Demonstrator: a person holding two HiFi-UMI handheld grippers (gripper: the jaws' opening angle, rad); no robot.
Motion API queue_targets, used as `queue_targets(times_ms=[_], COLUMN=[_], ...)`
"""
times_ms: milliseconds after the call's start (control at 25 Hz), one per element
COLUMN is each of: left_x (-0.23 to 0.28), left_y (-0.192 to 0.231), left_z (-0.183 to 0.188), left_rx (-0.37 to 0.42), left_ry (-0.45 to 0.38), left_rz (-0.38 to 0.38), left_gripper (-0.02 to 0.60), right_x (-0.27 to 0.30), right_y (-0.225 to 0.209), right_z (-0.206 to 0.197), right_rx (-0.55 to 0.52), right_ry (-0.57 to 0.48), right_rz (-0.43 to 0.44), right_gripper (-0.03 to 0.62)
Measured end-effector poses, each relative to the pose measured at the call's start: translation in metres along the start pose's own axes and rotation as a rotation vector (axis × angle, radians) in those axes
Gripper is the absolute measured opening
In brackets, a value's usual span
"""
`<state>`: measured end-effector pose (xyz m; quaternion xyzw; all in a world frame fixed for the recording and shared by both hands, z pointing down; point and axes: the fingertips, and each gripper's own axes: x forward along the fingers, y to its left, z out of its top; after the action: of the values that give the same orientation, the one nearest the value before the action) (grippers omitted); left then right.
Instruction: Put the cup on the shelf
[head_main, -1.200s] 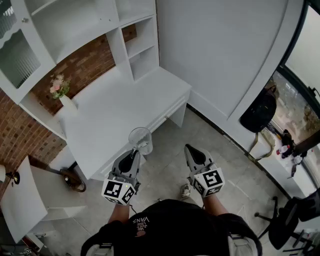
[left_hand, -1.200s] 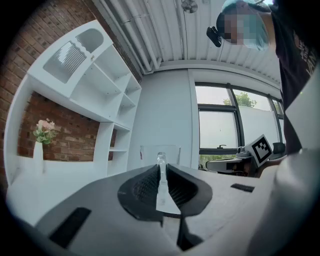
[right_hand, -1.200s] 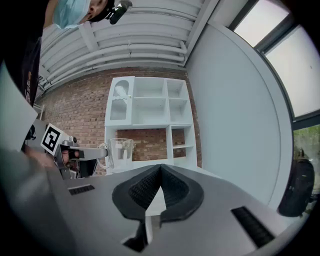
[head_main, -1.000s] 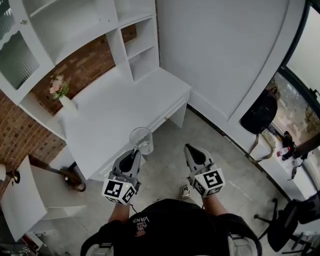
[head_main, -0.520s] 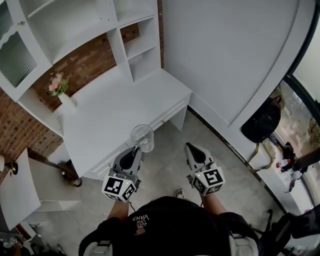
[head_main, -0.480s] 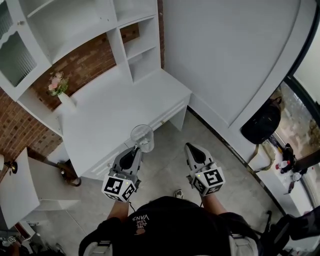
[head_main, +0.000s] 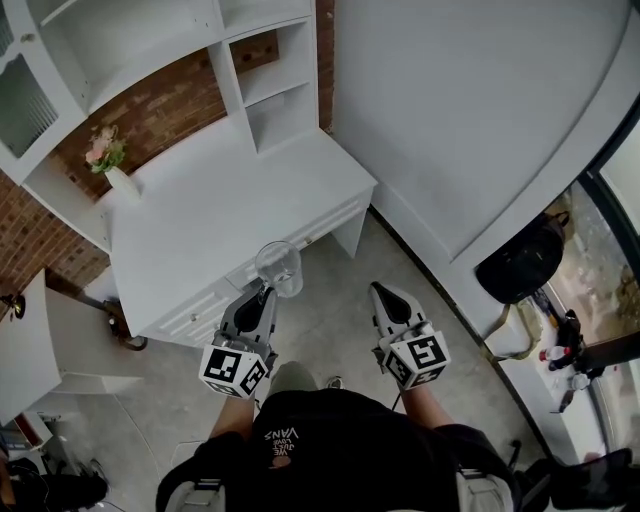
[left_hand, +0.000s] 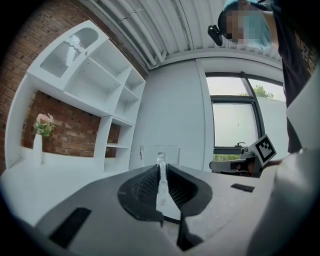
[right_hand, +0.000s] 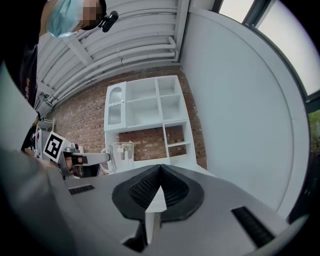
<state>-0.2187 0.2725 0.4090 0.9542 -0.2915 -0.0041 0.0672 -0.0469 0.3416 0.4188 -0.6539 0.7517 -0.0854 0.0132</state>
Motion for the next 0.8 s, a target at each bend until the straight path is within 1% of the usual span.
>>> queue_targets(times_ms=[160, 360, 600, 800], left_x=[0.016, 0.047, 0.103, 0.159], left_y=[-0.005, 0.004, 0.034, 0.068], left_z=[-0.004, -0.004, -0.005, 0.002], left_rx=[0.004, 0.006, -0.005, -0.006], left_ry=[0.019, 0.025, 0.027, 0.038], left_rz=[-0.003, -0.018, -0.049, -0.088], left_gripper=[0.028, 0.028, 0.028, 0.028], right_x=[0.005, 0.023, 0.064, 0.116], right_y=[-0.014, -0.034, -0.063, -0.088], right_z=[-0.004, -0.005, -0.001, 0.01], right_rx=[0.042, 0.062, 0.05, 0.042], right_ry=[-0.004, -0.004, 0.003, 0.016], right_rz=[0.012, -0.001, -0.034, -0.057], right_gripper=[-0.002, -0.002, -0.002, -0.002])
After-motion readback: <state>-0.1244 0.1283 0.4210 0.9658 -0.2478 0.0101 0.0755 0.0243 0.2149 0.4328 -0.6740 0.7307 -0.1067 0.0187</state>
